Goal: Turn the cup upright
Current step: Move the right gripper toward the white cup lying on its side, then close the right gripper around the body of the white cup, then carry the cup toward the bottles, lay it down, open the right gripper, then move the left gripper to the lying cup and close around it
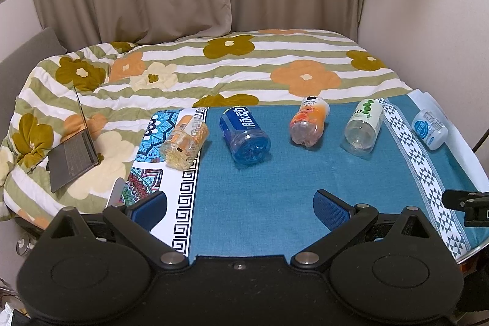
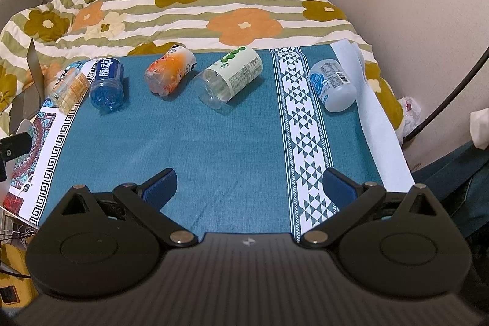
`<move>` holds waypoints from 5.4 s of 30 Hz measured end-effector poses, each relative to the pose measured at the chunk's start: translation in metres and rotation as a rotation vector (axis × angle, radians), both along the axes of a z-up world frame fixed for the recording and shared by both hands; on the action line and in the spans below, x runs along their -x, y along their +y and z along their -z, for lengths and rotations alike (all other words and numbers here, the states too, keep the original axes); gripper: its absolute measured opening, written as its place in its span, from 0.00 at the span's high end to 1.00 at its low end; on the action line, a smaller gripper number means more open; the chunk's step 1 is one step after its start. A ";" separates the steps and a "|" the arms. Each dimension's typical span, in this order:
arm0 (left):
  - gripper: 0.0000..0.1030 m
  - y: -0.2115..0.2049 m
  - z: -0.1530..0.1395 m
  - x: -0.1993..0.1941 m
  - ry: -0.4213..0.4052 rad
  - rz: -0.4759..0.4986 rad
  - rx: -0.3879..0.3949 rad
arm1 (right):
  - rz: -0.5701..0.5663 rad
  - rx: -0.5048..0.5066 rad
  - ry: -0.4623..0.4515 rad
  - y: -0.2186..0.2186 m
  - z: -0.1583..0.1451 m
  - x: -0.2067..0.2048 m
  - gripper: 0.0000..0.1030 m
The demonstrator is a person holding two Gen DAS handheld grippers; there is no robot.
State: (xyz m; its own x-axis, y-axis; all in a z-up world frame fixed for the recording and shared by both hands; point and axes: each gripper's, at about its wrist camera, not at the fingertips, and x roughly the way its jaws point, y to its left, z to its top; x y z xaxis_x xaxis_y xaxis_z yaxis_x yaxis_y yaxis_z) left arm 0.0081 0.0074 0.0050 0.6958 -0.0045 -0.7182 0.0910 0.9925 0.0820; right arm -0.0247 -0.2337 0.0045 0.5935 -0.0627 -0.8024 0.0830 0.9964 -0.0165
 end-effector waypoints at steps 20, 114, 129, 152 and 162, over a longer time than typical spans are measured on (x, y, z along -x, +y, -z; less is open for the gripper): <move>0.00 -0.053 0.027 -0.029 0.122 -0.123 0.015 | -0.208 0.069 -0.020 -0.114 0.014 -0.107 0.00; 0.00 0.043 0.057 -0.027 0.183 0.030 0.034 | -0.065 -0.159 0.143 0.073 0.110 -0.090 0.00; 0.00 -0.006 0.022 -0.036 0.186 0.041 0.054 | -0.118 -0.146 0.059 0.009 0.042 -0.049 0.00; 0.13 -0.140 0.083 -0.154 0.586 0.048 0.019 | -0.213 -0.155 0.120 -0.103 0.080 -0.040 0.00; 0.24 -0.144 0.113 -0.174 0.721 -0.023 0.038 | -0.221 -0.242 0.140 -0.117 0.096 -0.048 0.00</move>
State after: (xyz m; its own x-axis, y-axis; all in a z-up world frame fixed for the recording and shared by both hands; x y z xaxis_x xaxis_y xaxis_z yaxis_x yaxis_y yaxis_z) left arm 0.1817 -0.1368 -0.1079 0.0492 -0.0294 -0.9984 0.0886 0.9958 -0.0249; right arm 0.0232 -0.3510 -0.0914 0.4547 0.2568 -0.8528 -0.1219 0.9665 0.2260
